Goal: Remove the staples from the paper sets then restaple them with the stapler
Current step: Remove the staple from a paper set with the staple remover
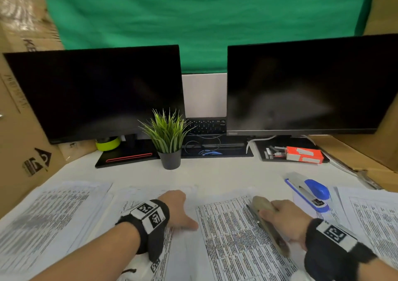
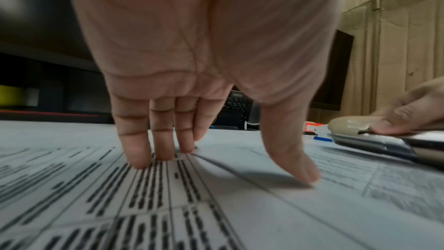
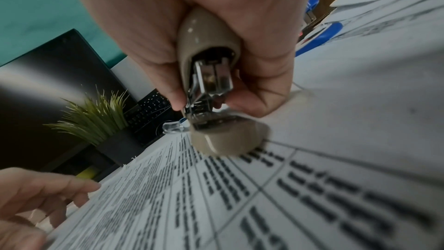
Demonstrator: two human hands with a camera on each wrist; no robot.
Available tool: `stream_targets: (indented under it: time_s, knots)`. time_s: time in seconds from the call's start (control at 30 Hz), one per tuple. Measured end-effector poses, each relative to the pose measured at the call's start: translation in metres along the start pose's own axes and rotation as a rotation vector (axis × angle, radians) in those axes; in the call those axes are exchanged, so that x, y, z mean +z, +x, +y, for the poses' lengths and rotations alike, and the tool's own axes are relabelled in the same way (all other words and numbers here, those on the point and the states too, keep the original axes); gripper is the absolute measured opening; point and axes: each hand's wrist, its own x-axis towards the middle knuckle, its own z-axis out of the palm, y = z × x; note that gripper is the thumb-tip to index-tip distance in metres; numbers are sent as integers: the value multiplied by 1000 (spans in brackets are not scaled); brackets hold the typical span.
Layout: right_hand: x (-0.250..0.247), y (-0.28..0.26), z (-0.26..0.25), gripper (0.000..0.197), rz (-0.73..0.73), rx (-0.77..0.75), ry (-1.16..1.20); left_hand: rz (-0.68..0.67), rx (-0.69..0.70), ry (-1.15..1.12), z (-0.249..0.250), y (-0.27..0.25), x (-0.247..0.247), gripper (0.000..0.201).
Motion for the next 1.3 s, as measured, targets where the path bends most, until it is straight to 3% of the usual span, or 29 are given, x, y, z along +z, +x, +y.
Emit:
stream_targets:
  time_s: [0.37,0.43,0.6,0.83,1.07,1.3]
  knots:
    - [1,-15,-2,21,-50,-2,43,-48,96,51,-3,-18,14,100]
    - [2,-17,-1,20,-46,-9,23,-18,84,-58,-5,-16,15,93]
    - [6,-20,2,20,-57,-25,-17,103,27,-316,-5,-6,14,51]
    - [6,-20,0,18,-49,-21,-29,62,8,-332,-7,1,14,64]
    - [7,-21,1,18,-48,-19,-38,88,-5,-358,-5,0,12,40]
    - [3,-25,3,21,-34,-10,13,126,98,-371,-4,-5,20,21]
